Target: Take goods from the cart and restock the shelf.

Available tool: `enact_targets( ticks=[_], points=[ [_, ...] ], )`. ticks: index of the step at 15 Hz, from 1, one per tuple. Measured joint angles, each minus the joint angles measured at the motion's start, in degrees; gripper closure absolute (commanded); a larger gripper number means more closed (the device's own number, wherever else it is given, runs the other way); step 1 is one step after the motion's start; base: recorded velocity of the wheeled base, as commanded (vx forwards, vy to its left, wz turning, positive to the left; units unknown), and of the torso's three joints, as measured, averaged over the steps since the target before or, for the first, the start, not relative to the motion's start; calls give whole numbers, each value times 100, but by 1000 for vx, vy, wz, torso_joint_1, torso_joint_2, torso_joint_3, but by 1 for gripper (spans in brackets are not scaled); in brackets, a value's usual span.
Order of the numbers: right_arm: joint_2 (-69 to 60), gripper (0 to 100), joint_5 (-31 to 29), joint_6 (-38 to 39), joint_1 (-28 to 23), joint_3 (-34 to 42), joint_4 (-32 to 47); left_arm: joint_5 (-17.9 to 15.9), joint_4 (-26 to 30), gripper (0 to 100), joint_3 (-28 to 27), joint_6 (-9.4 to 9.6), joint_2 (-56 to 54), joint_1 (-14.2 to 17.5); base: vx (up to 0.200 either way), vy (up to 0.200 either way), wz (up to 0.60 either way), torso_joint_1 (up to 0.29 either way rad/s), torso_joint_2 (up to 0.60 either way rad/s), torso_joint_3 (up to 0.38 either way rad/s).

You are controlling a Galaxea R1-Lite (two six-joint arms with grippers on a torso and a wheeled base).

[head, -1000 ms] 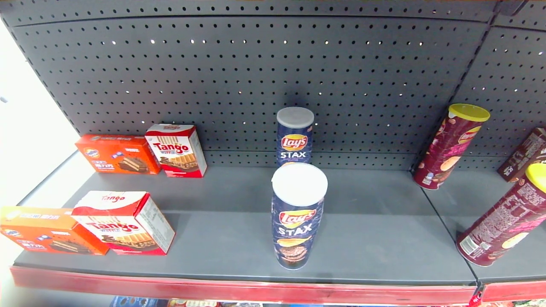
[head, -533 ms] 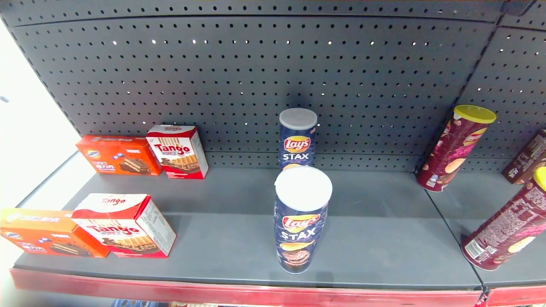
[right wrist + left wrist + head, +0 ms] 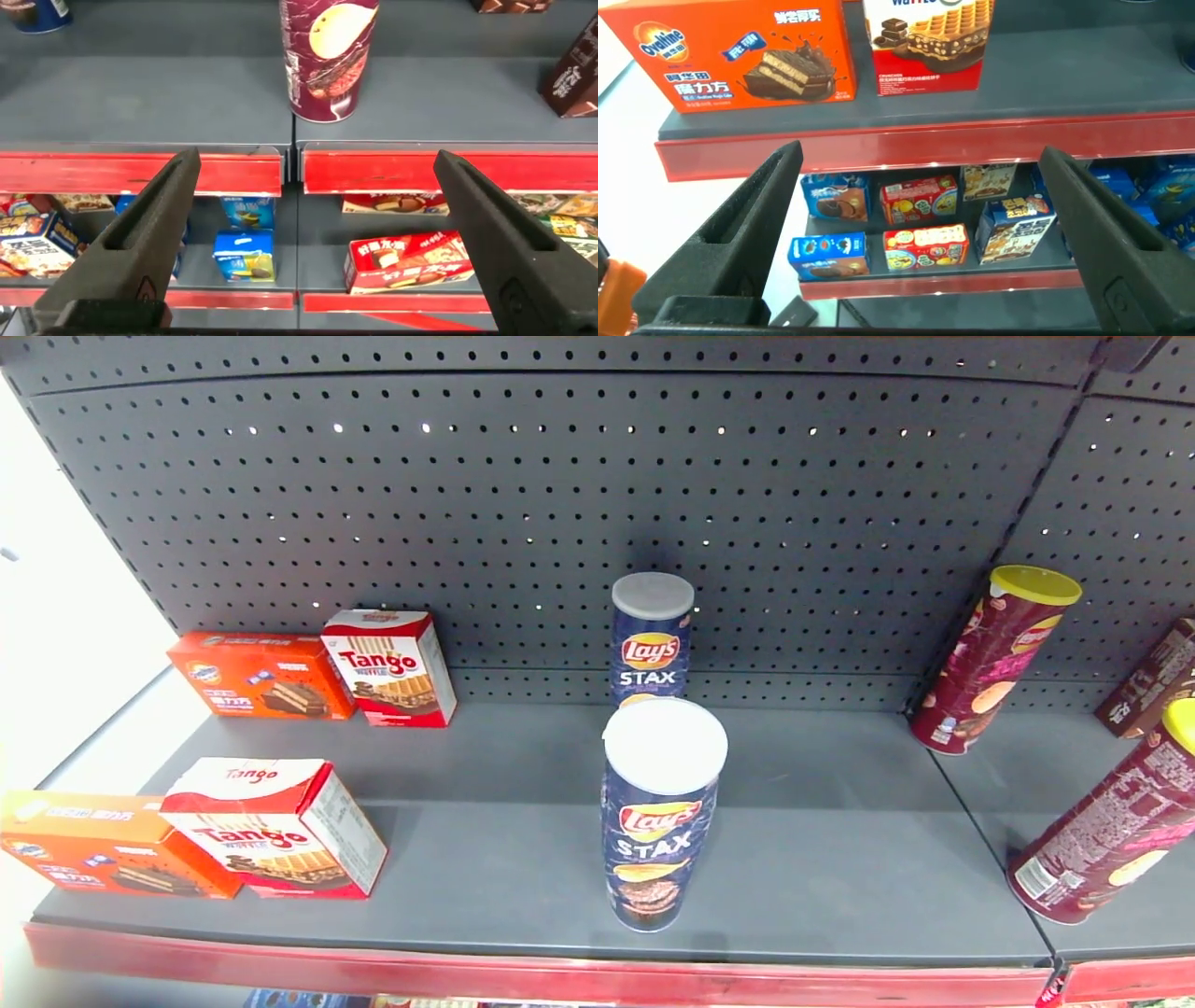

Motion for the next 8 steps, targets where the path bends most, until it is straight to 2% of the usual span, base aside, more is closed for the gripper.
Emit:
enact_targets(
  ticks=[1, 8],
  points=[
    [0, 0, -2, 0, 0, 0, 0, 2, 0, 0, 0, 2, 0, -2, -200, 0, 0, 2, 12, -2],
    [1, 0, -2, 0, 0, 0, 0, -7, 0, 0, 0, 9, 2, -2, 0, 0, 0, 0, 0, 0]
  ],
)
